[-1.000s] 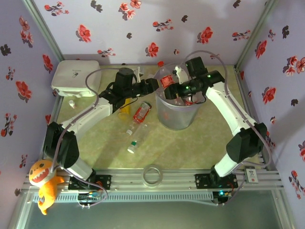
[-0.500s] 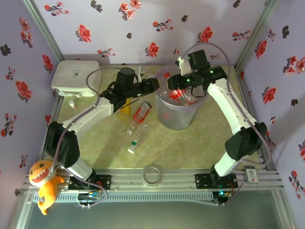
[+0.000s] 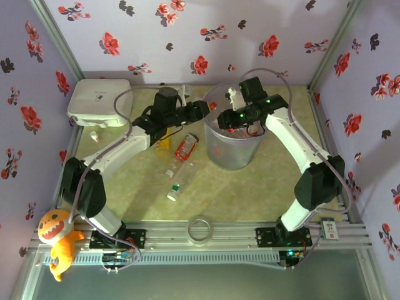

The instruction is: Put the plastic bottles in the bin

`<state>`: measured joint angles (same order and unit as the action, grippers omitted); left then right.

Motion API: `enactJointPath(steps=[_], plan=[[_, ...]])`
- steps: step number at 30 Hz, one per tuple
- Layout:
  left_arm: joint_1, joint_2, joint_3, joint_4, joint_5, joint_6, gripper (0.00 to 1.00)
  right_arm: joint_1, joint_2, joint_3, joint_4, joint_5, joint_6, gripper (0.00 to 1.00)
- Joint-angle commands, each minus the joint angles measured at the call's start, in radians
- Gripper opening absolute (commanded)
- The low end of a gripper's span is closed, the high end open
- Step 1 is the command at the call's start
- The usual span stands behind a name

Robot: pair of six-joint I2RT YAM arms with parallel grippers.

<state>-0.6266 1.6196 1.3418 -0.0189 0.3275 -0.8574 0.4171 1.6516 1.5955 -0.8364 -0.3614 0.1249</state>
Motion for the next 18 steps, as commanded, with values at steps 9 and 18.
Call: enactJointPath(steps=[9,18], plan=[[-0.009,-0.008,0.044,-0.078,-0.032,0.076,0.61,-0.032,-0.109,0.127,0.031,0.152,0.069,0.55],[0.054,-0.096,0.043,-0.178,-0.043,0.15,0.84,-0.039,-0.232,0.099,0.046,0.209,0.081,0.61]])
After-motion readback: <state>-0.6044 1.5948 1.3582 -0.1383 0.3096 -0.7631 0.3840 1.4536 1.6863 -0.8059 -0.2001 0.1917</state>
